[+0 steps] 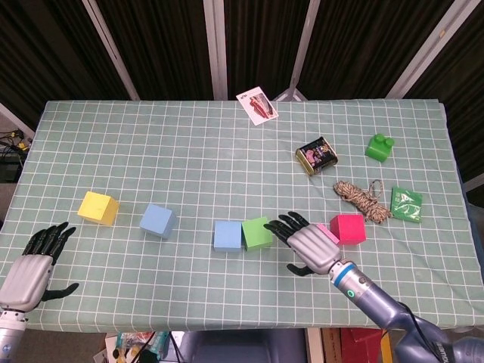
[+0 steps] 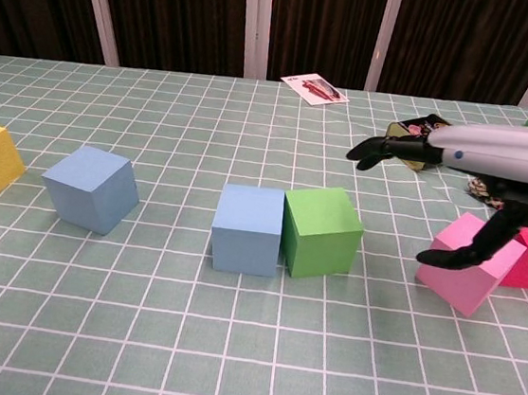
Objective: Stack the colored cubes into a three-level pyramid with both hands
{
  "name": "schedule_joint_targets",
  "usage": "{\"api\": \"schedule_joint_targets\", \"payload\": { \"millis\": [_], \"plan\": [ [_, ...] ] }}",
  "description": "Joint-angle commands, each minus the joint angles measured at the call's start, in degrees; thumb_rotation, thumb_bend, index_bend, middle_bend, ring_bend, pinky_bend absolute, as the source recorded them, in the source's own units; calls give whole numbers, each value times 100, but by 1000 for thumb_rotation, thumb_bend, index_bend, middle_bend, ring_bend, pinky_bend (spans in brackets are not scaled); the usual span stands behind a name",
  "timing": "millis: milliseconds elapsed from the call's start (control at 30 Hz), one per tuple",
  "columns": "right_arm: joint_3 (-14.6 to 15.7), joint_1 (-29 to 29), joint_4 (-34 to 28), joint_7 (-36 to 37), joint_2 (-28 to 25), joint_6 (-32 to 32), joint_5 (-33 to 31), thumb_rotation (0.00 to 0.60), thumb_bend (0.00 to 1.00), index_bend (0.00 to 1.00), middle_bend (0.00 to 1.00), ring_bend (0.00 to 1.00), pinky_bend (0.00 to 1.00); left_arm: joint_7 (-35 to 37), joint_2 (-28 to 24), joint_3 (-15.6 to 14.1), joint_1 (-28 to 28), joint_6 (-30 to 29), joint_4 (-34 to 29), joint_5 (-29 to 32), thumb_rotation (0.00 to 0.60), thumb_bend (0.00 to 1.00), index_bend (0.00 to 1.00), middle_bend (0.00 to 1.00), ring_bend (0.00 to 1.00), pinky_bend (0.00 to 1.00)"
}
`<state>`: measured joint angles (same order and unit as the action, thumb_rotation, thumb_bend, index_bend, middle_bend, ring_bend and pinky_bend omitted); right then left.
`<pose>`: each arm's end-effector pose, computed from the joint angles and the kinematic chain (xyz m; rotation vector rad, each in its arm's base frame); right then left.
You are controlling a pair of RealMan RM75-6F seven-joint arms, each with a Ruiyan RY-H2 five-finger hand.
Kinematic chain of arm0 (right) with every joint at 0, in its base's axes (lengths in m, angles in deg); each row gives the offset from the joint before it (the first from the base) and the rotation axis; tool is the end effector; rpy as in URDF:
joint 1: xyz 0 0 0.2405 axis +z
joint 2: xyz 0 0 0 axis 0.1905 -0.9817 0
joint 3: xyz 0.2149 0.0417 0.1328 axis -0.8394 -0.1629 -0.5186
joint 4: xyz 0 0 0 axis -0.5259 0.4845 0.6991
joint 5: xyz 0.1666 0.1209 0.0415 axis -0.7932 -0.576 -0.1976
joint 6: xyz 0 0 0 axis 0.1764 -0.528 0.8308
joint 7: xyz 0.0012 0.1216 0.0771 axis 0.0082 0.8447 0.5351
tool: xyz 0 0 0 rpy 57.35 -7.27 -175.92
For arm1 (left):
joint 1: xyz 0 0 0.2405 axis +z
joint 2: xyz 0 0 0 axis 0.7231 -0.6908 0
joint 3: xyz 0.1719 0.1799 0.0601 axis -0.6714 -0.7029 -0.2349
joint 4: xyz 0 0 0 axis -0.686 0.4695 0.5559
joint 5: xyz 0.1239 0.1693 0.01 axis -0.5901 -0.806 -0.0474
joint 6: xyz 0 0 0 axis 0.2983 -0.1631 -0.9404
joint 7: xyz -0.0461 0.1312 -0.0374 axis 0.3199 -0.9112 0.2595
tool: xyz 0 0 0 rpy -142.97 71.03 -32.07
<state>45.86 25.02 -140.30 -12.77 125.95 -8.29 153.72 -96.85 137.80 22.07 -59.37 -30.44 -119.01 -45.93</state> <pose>-0.1310 -0.2744 0.0471 2.1676 -0.9746 0.9166 -0.2745 0.1584 0.1349 -1.5263 -1.0296 -0.8229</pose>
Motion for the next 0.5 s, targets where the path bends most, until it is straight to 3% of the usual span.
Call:
{"api": "schedule_joint_targets", "payload": {
  "millis": [33, 500],
  "plan": [
    [-85, 275, 203, -336, 355, -108, -404, 600, 303, 0, 128, 0, 0, -1, -1, 83, 37, 20, 62, -49, 600, 87, 0, 0, 0, 0],
    [-87, 999, 624, -1148, 1003, -195, -1746, 600, 304, 0, 126, 0, 0, -124, -169, 440, 129, 105, -131, -196, 600, 87, 0, 0, 0, 0]
  ]
}}
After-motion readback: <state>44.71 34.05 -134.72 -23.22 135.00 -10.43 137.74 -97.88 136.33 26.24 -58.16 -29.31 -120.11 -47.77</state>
